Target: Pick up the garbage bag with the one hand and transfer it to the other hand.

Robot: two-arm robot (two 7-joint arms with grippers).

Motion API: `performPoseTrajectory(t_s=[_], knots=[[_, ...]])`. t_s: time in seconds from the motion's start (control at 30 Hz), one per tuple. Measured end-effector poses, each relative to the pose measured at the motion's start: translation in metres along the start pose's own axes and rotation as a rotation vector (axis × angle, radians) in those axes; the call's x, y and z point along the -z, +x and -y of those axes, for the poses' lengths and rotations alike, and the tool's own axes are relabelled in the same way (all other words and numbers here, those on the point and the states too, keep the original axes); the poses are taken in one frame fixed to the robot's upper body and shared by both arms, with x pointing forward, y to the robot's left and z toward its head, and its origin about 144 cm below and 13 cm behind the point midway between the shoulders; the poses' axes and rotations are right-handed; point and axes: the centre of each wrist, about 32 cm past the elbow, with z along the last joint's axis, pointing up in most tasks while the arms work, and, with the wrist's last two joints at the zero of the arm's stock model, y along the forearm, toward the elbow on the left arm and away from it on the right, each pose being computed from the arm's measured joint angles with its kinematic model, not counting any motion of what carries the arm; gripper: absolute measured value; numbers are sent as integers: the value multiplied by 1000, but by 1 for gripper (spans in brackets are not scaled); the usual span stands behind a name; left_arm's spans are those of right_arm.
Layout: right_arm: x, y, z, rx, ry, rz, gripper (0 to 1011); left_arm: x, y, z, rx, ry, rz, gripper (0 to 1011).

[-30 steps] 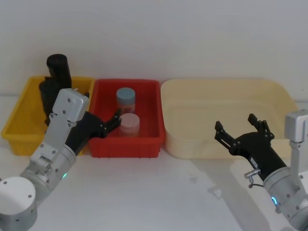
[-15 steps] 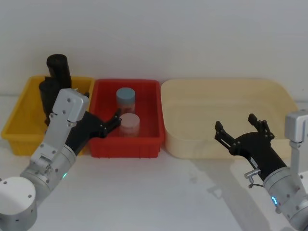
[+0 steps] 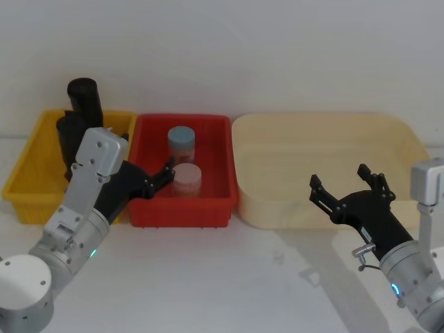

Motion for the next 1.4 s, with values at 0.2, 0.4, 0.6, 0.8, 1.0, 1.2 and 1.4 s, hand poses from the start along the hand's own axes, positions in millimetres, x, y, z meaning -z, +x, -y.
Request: performPoseTrajectory(t_s=[0.2, 0.4, 0.6, 0.8, 1.0, 1.2, 1.4], knots=[[0, 0, 0, 0, 0, 0, 1001, 0, 0, 0, 0, 0, 0, 1001], [-1, 2, -2, -16, 1, 9, 1001, -5, -2, -1, -7, -2, 2, 1001], [-4, 7, -8, -65, 6, 27, 1001, -20, -3, -8, -27, 2, 3, 1002], [-13, 12, -21, -134, 20, 41, 1001, -43, 6, -28, -66, 14, -4, 1001], [-26, 12, -44, -217, 25, 54, 1001, -61, 27, -56, -117, 47, -17, 1001], [-38, 4, -75, -294, 21, 65, 1001, -68, 51, -79, -147, 88, -32, 1002], [-51, -9, -114, -377, -11, 90, 1001, -66, 73, -87, -141, 120, -55, 1001]])
